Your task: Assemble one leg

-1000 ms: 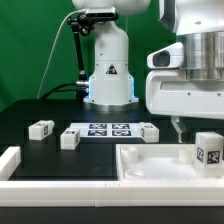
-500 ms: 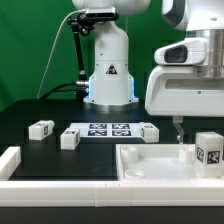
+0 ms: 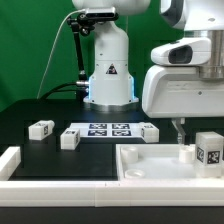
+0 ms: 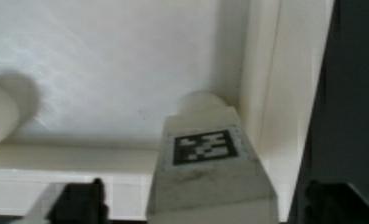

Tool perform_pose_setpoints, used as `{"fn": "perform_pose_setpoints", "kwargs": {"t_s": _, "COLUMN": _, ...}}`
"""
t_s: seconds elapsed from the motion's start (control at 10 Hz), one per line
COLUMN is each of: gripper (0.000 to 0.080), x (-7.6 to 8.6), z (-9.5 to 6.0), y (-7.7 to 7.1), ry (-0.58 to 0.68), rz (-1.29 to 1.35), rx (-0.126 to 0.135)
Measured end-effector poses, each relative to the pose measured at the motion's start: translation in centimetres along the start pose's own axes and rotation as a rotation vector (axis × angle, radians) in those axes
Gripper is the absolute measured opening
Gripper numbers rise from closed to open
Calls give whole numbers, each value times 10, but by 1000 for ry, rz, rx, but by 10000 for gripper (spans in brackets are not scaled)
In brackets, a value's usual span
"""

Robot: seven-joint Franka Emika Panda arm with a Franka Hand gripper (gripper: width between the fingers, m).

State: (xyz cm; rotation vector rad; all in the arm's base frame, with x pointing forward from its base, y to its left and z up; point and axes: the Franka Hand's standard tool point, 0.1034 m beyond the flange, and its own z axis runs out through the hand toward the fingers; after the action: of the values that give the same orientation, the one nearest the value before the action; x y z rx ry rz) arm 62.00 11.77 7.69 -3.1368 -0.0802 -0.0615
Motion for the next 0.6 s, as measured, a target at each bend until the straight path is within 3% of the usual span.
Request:
{"fn": "perform_pose_setpoints", "kwargs": {"t_s": 0.1, "gripper": 478, "x": 0, "z": 0, "y": 0, "ry": 0, "rz": 7, "rx": 0}}
{"fn": "perform_pose_setpoints", "kwargs": {"t_s": 0.2, "gripper": 344, "x": 0, "z": 0, "y": 0, "ry": 0, "rz": 31, "rx": 0}}
{"fn": "perform_pose_setpoints", "kwargs": {"t_s": 0.3, "gripper": 290, "x": 0, "z": 0, "y": 0, "ry": 0, "rz": 31, "rx": 0}}
{"fn": "perform_pose_setpoints", "kwargs": {"t_s": 0.6, "gripper": 290, "x": 0, "z": 0, "y": -1, "ry": 14, "rz": 388, "rx": 7}}
